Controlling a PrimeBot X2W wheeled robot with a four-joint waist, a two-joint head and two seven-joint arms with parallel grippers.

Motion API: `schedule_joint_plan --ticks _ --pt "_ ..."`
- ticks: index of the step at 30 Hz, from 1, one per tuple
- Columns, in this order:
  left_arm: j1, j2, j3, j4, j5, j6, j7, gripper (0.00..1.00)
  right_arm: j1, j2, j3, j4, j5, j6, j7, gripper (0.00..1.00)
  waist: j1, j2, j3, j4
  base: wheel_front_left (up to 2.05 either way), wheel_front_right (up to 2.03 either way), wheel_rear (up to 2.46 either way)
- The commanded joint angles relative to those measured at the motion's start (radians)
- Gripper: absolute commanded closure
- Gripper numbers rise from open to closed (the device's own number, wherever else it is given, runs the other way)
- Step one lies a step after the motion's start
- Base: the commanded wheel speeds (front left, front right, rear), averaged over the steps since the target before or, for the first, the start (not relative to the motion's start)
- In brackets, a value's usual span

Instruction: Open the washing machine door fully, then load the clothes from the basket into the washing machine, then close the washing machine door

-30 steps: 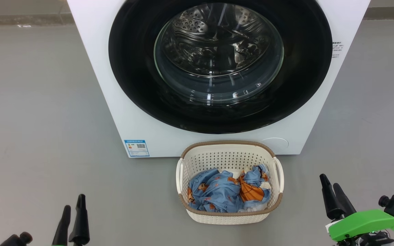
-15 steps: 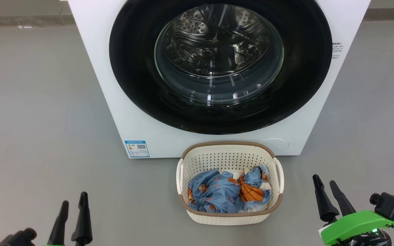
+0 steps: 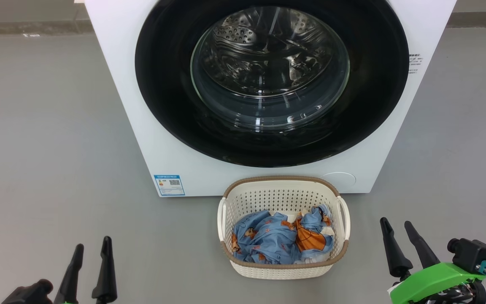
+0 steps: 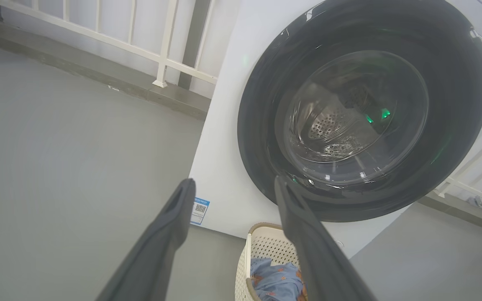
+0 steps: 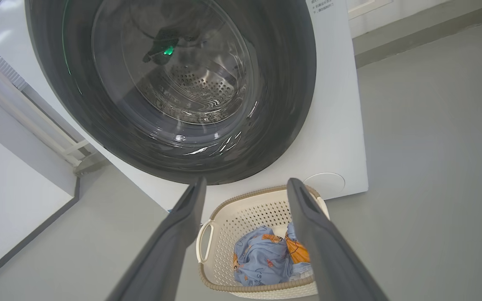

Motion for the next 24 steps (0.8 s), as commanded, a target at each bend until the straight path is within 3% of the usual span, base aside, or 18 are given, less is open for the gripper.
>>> schedule_joint_plan --ticks 1,24 --pt "-0.036 0.022 0.021 -0.032 0.031 -0.001 -0.017 0.0 -0.048 -0.017 0.022 -0.019 -0.035 0.005 -0.017 0.0 0.0 0.0 0.0 0.0 0.0 0.0 0.0" --pt "-0.036 0.051 0.032 -0.02 0.263 -0.001 -0.084 0.0 -0.04 -0.018 0.045 -0.016 -0.266 0.006 -0.085 0.0 0.0 0.0 0.006 -0.013 0.0 0.0 0.0"
